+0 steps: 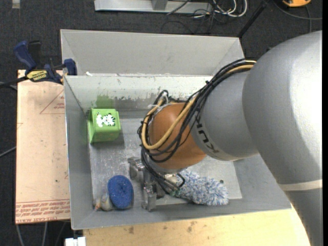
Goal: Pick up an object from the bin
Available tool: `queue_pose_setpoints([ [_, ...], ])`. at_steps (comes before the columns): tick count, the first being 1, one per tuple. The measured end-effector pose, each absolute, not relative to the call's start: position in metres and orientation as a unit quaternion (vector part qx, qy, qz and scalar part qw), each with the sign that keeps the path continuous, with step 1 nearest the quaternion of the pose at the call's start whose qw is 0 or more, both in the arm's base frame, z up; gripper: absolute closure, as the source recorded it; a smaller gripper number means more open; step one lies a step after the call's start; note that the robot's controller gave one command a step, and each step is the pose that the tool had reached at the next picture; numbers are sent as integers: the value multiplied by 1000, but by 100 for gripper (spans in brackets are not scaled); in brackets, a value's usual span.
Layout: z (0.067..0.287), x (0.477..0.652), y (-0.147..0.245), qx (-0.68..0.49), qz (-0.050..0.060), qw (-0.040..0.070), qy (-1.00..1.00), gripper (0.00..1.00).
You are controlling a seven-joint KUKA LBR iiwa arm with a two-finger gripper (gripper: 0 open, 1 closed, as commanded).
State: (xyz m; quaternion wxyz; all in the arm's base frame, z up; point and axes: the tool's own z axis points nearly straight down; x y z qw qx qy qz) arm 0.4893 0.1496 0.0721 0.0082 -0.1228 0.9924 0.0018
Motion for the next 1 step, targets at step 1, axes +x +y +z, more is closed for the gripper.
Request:
queue_pose_setpoints([
  [1,72,489,150,-123,2,8,992,0],
])
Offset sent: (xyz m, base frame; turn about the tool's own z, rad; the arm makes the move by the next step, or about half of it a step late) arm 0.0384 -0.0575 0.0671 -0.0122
